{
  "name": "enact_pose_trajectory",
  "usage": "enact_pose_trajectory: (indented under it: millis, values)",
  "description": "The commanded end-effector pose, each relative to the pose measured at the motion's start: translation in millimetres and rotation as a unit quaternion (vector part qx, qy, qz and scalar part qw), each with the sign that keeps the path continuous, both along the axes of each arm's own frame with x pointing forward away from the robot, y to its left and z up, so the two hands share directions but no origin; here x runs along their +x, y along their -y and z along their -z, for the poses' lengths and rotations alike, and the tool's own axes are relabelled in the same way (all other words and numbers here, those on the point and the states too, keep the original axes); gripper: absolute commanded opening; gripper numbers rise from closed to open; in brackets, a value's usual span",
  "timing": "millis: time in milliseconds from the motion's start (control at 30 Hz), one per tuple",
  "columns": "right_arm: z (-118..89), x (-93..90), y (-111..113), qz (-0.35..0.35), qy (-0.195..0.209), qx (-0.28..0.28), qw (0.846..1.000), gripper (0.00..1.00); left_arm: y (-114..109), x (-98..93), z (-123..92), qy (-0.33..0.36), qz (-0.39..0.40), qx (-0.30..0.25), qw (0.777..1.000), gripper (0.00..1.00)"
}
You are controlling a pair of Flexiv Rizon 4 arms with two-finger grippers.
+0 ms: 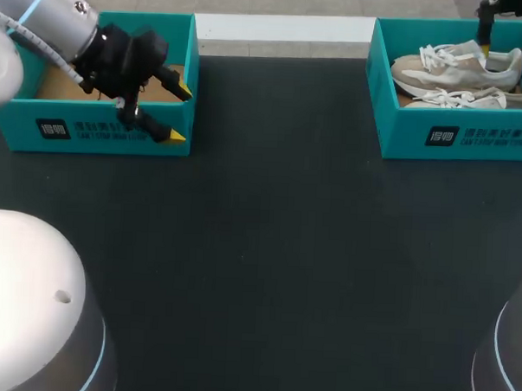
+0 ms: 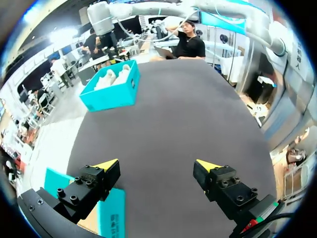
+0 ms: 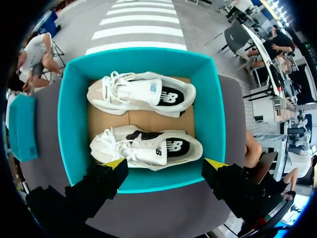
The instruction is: Take the shoe out of the shoebox, open the shoe tongue, remove and reinsert the insole, then place the shoe into the shoebox
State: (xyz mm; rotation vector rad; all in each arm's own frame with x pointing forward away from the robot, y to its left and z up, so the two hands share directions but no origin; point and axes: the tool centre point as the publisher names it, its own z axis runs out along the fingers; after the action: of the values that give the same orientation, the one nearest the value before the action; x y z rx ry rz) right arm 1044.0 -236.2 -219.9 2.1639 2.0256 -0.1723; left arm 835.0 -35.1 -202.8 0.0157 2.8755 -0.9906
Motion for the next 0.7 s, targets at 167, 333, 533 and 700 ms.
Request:
enact_pose_trajectory:
  millis: [167, 333, 533, 700]
  values:
    - [-22.0, -82.4, -27.0, -0.015, 0.043, 0.019, 0.999, 1.0, -10.5, 0.2, -6.5, -0.127, -0.347, 0.028, 0.929, 1.0]
    - [-22.0, -82.4, -27.0, -0.015, 0.043, 0.019, 0.999, 1.0, -10.5, 0.2, -6.5, -0.127, -0.347, 0.028, 0.929, 1.0]
    - [-22.0, -82.4, -27.0, -0.015, 0.043, 0.019, 0.999, 1.0, -10.5, 0.2, -6.5, -0.127, -0.347, 0.028, 0.929, 1.0]
    - [-18.2, -87.5, -32.8, -0.027, 0.046, 0.037, 0.998, 1.0, -19.5, 0.5, 1.3, -0.241, -0.44, 0.054, 0.863, 1.0]
